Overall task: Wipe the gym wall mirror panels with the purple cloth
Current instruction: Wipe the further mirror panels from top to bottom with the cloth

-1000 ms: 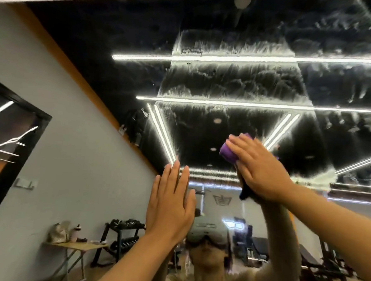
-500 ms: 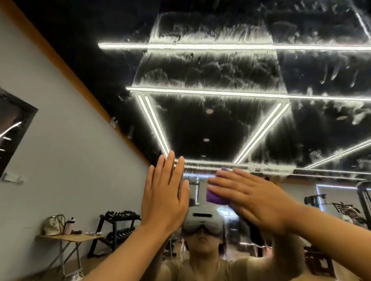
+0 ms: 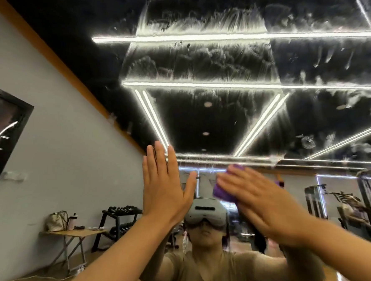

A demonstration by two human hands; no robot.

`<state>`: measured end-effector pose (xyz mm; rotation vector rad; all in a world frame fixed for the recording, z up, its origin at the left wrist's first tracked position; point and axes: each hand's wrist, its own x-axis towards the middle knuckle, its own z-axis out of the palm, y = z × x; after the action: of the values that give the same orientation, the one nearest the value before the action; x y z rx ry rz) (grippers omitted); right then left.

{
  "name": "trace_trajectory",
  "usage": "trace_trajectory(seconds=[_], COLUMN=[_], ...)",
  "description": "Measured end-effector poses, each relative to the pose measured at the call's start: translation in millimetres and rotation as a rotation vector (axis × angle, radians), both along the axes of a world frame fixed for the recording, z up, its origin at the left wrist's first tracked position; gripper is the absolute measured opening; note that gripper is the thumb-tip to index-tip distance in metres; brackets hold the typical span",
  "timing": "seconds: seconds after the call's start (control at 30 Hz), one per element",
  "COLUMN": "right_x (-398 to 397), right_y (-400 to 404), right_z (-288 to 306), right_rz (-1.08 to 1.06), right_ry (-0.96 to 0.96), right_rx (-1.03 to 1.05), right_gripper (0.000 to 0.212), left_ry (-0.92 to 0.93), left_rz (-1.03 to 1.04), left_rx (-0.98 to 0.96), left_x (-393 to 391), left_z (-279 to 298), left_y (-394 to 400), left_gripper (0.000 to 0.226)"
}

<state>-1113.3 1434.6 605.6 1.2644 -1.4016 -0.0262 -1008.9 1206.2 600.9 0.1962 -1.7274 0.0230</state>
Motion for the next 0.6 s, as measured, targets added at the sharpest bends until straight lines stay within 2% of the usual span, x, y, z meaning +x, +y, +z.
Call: trace_trajectory(seconds=[0.13,0.27,0.33,0.47,0.6], right_x=[-9,-11,-13,-20,-23], right_y=[32,42,40,39,35], right_z=[-66,-64,-51,10,85], right_rz=[-0.155,-0.212,-0.174,-0.053,-0.08], right_ry=[0.169,0.218,0.181,-0.018,-0.096], right_rx=[0.181,0.227,0.177,-0.011,-0.197], right_gripper=[0.056,0.051,0.052,0.053,0.058], left_ry=[0.016,-0.001,-0.008,0.008,0.027], left_rz=[0.012,-0.066,-0.066,-0.034,-0.001], left_rx=[0.015,0.042,0.0,-0.008,-0.02], left_x=[0,1,-4,-14,-17], left_z=[1,-1,-3,-3,-5], left_y=[1,14,19,23,24], left_gripper=[0.089,0.087,0.084,0.08,0.079])
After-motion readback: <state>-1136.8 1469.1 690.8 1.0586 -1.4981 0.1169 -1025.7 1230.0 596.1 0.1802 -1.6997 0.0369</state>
